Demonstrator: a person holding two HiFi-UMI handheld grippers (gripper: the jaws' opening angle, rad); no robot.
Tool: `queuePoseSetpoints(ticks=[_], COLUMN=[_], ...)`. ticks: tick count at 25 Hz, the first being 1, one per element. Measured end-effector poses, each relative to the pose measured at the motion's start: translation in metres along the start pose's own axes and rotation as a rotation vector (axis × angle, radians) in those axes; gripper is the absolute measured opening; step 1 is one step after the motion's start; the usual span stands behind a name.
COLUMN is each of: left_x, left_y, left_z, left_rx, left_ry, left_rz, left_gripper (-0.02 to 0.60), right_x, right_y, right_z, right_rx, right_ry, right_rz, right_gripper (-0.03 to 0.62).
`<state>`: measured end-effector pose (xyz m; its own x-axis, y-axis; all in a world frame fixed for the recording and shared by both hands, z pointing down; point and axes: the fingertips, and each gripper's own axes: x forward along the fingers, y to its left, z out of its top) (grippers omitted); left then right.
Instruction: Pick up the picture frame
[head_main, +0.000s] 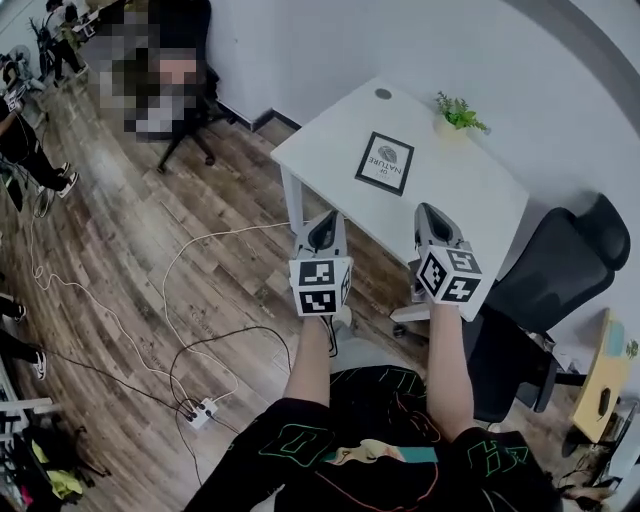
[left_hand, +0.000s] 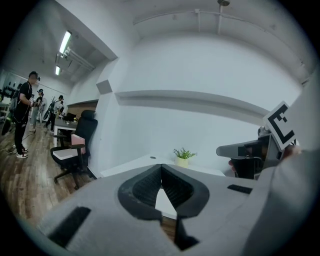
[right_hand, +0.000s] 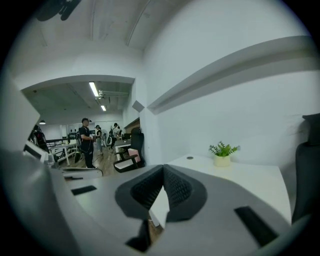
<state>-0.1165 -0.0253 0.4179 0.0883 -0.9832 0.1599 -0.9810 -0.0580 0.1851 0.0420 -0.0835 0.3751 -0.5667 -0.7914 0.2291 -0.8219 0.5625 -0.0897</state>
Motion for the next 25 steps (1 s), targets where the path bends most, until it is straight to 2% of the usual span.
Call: queuePoseSetpoints(ticks=[4, 9, 17, 25], left_x=[0.035, 0.075, 0.141, 0.180], left_y=[0.001, -0.008, -0.002, -0.008], left_z=[-0.003, -0.022, -0.027, -0.019], left_rx=[0.005, 0.036, 0.139, 0.186], left_ry=[0.038, 0.124, 0.194, 0.210], left_rz=[-0.013, -0.040, -0.059, -0.093], left_gripper=[0.008, 0.008, 0.008, 0.009], right_x=[0.026, 0.049, 0.105, 0.138], right_y=[-0.025, -0.062, -0.100, -0.123], right_z=[0.001, -0.019, -0.036, -0.032], right_rx=[0.023, 0.096, 0.201, 0.247], right_ry=[0.026, 0.066, 0.091, 0.074], right_rz=[-0.025, -0.062, -0.084, -0.092], right_gripper=[0.005, 0.005, 0.005, 0.005])
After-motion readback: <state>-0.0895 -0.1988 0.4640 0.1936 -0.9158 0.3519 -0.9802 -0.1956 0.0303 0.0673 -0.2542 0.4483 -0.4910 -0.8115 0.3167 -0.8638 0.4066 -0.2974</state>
